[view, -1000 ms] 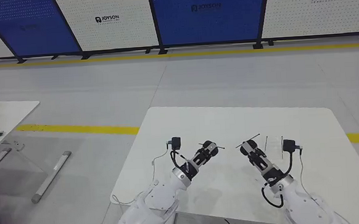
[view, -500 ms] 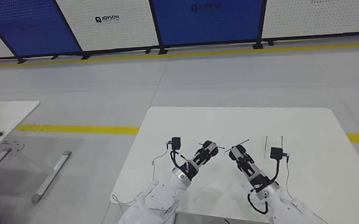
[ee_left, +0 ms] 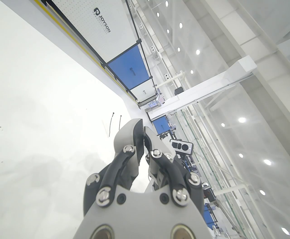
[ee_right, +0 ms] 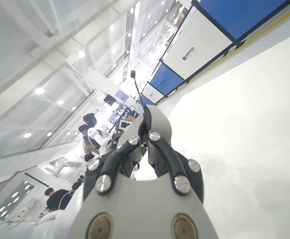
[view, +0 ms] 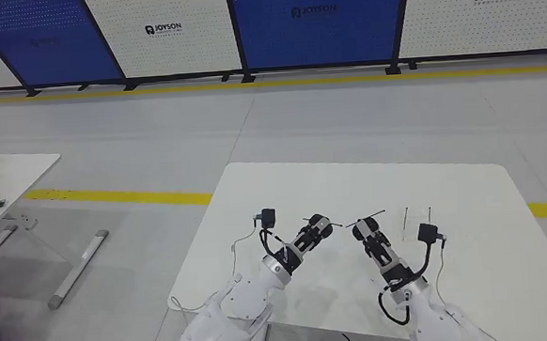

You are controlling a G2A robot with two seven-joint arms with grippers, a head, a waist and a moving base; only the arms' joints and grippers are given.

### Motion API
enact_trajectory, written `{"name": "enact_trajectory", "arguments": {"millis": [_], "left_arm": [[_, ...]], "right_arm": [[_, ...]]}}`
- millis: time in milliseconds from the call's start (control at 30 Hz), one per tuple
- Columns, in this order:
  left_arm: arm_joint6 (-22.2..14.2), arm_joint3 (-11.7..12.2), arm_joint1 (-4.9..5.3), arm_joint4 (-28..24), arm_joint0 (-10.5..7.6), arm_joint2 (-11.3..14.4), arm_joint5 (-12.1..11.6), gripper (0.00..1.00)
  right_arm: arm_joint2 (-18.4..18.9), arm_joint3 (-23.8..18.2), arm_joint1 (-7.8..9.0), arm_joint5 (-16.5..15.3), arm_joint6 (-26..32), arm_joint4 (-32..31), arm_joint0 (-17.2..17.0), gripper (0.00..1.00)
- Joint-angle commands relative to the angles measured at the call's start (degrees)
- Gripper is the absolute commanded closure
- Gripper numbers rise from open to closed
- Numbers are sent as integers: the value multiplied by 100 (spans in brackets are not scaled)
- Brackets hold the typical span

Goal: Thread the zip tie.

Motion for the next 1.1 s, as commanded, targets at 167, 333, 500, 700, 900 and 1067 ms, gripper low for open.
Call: {"name": "enact_trajectory", "arguments": {"millis": [167, 333, 500, 700, 900, 1067], "left_arm": [[0, 0, 0, 0, 0, 0, 0, 100], [0, 0, 0, 0, 0, 0, 0, 100], [0, 0, 0, 0, 0, 0, 0, 100], [0, 0, 0, 0, 0, 0, 0, 100], [0, 0, 0, 0, 0, 0, 0, 100], [0, 0, 0, 0, 0, 0, 0, 100]], "right_arm": [[-37, 138, -103, 225, -430, -337, 33, 100], [-37, 138, -103, 225, -430, -337, 33, 100], [-35, 118, -114, 264, -361, -333, 3, 100], [-28, 152, -173, 301, -316, -374, -29, 100], [-31, 202, -240, 325, -306, -419, 13, 100], [-40, 214, -293, 311, -276, -469, 19, 100]]}}
